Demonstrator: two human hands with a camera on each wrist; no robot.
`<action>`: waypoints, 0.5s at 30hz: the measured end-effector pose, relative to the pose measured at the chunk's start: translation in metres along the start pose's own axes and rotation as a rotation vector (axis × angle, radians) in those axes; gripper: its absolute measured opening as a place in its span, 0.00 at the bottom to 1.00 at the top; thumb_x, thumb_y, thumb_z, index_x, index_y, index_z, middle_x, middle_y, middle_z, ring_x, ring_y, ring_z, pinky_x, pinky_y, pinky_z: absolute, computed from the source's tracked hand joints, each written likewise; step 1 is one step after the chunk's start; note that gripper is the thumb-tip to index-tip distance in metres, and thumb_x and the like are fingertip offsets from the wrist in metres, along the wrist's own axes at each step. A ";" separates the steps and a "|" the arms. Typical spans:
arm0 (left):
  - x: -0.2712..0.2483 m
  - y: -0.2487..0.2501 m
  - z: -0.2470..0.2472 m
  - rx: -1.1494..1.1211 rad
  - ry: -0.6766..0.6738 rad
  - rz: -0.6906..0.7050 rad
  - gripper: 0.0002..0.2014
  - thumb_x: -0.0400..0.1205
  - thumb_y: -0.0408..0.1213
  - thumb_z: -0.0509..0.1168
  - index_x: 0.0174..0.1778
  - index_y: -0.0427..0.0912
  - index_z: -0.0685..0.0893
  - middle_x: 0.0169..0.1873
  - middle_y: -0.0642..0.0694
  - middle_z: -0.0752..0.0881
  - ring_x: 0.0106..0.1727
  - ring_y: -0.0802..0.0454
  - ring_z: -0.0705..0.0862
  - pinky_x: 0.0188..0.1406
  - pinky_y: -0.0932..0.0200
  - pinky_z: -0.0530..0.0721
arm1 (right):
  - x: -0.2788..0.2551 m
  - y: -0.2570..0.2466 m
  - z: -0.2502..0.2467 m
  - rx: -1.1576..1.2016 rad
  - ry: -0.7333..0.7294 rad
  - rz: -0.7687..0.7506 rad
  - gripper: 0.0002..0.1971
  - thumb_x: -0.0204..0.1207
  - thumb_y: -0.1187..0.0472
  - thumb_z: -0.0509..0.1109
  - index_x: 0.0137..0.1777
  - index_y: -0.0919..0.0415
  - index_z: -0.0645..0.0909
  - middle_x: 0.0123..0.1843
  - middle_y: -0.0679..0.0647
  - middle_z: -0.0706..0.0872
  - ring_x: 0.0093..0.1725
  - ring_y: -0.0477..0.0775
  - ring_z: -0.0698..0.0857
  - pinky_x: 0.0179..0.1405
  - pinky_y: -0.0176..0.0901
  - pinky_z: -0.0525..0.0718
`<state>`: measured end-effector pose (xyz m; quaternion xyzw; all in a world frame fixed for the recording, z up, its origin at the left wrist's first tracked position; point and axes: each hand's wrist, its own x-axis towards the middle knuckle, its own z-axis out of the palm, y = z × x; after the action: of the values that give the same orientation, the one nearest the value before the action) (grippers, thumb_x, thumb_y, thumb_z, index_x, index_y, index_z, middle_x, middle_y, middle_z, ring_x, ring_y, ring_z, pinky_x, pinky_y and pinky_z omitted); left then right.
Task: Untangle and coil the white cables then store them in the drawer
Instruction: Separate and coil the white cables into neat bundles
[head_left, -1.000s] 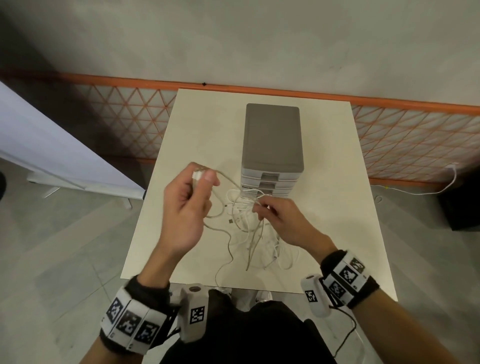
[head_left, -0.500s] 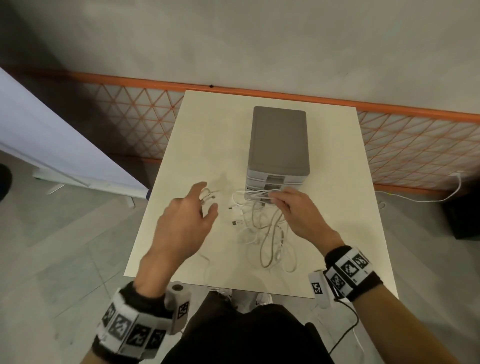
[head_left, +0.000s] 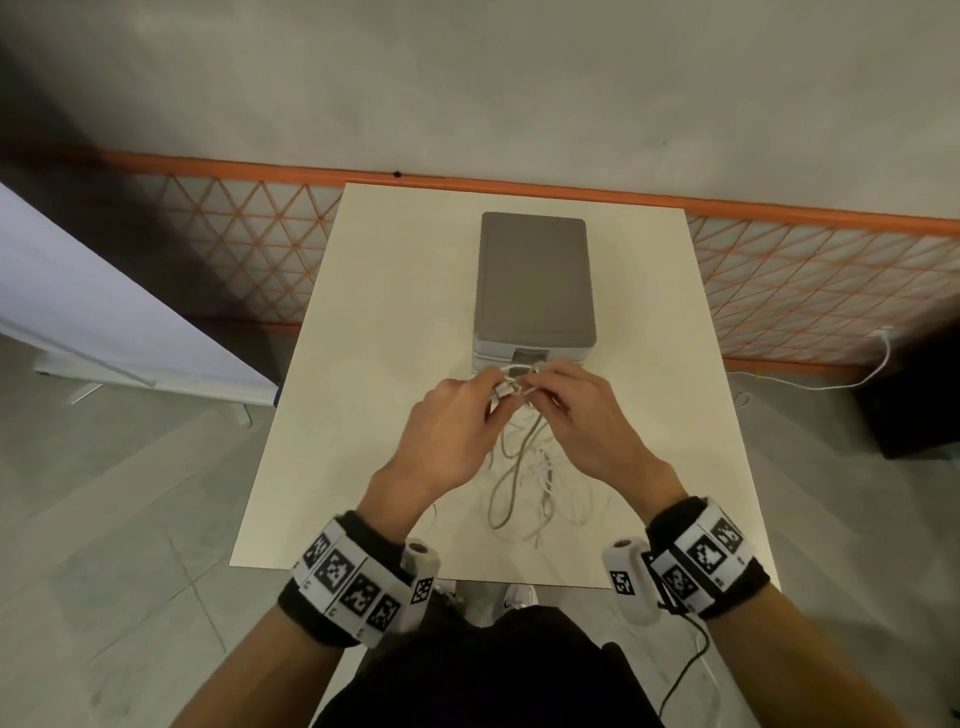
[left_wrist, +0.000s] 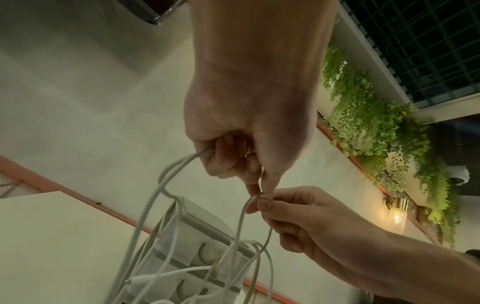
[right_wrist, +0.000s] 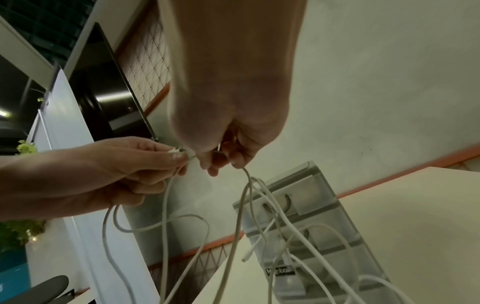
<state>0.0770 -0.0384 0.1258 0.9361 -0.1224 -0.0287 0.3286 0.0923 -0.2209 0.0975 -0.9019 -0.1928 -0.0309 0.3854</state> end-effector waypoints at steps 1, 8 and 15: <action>0.001 0.000 0.000 0.014 -0.034 0.003 0.14 0.87 0.53 0.60 0.58 0.47 0.81 0.27 0.56 0.77 0.32 0.47 0.76 0.32 0.51 0.76 | -0.001 0.002 0.003 0.014 0.014 0.000 0.10 0.82 0.70 0.67 0.59 0.66 0.87 0.47 0.49 0.82 0.42 0.33 0.78 0.45 0.20 0.71; -0.006 0.013 -0.014 -0.333 0.070 0.051 0.14 0.89 0.40 0.60 0.36 0.52 0.71 0.21 0.55 0.70 0.22 0.55 0.67 0.24 0.58 0.70 | -0.004 0.032 0.035 0.089 0.054 0.141 0.12 0.84 0.63 0.68 0.42 0.46 0.82 0.33 0.37 0.76 0.34 0.35 0.76 0.36 0.31 0.68; -0.029 -0.008 -0.046 -0.377 0.179 -0.041 0.14 0.88 0.38 0.62 0.35 0.45 0.73 0.22 0.55 0.70 0.25 0.56 0.67 0.27 0.57 0.68 | -0.013 0.071 0.046 0.237 0.030 0.429 0.08 0.85 0.60 0.66 0.53 0.57 0.88 0.40 0.51 0.90 0.26 0.42 0.78 0.31 0.36 0.81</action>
<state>0.0572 0.0033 0.1561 0.8591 -0.0660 0.0253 0.5070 0.1021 -0.2371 0.0136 -0.8701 0.0065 0.0611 0.4890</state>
